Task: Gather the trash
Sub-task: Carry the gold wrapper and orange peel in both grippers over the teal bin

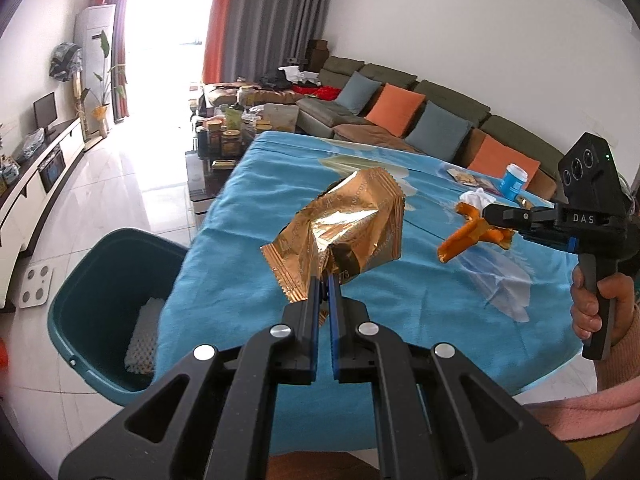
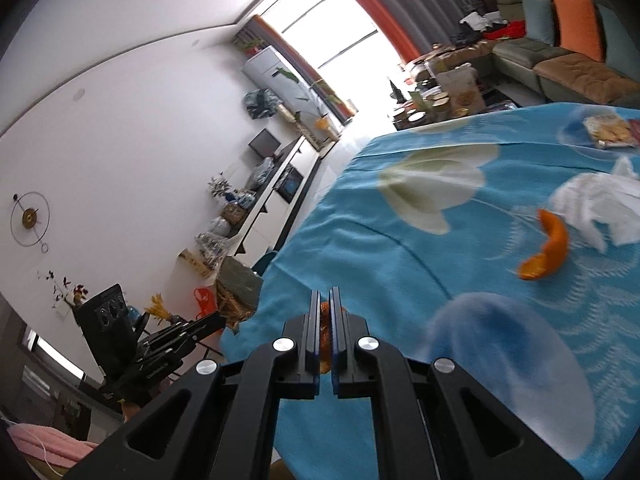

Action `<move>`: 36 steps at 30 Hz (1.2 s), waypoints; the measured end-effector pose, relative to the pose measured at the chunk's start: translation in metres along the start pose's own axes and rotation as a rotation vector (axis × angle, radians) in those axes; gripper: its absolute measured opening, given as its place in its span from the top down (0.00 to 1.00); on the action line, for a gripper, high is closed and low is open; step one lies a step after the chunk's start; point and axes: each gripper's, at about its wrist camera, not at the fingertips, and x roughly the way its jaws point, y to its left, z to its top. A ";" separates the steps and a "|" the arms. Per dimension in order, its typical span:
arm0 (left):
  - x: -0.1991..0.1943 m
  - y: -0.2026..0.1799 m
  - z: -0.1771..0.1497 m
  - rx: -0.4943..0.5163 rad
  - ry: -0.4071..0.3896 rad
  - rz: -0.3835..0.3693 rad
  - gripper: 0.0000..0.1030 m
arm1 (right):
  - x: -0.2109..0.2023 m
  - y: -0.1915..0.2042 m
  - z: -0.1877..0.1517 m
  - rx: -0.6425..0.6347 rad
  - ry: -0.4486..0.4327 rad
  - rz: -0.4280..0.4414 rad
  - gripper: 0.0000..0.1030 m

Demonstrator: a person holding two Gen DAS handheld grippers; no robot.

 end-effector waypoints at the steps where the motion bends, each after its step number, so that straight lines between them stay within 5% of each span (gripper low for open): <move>1: -0.002 0.002 -0.001 -0.003 -0.001 0.006 0.95 | 0.006 0.004 0.002 -0.008 0.007 0.012 0.97; 21: -0.022 0.051 -0.008 -0.071 -0.013 0.095 0.95 | 0.072 0.051 0.018 -0.102 0.079 0.072 0.99; 25: -0.023 0.056 -0.010 -0.082 -0.011 0.100 0.95 | 0.079 0.040 0.011 -0.108 0.114 0.001 0.89; 28: -0.023 0.061 -0.011 -0.089 -0.011 0.103 0.95 | 0.084 0.029 0.000 -0.095 0.157 -0.052 0.69; 31: -0.021 0.062 -0.011 -0.096 -0.010 0.108 0.95 | 0.089 0.022 -0.012 -0.091 0.194 -0.082 0.69; 34: -0.021 0.065 -0.011 -0.098 -0.008 0.114 0.95 | 0.093 0.020 -0.018 -0.087 0.224 -0.081 0.91; 36: -0.020 0.066 -0.012 -0.100 -0.006 0.118 0.95 | 0.093 0.021 -0.019 -0.089 0.224 -0.082 0.92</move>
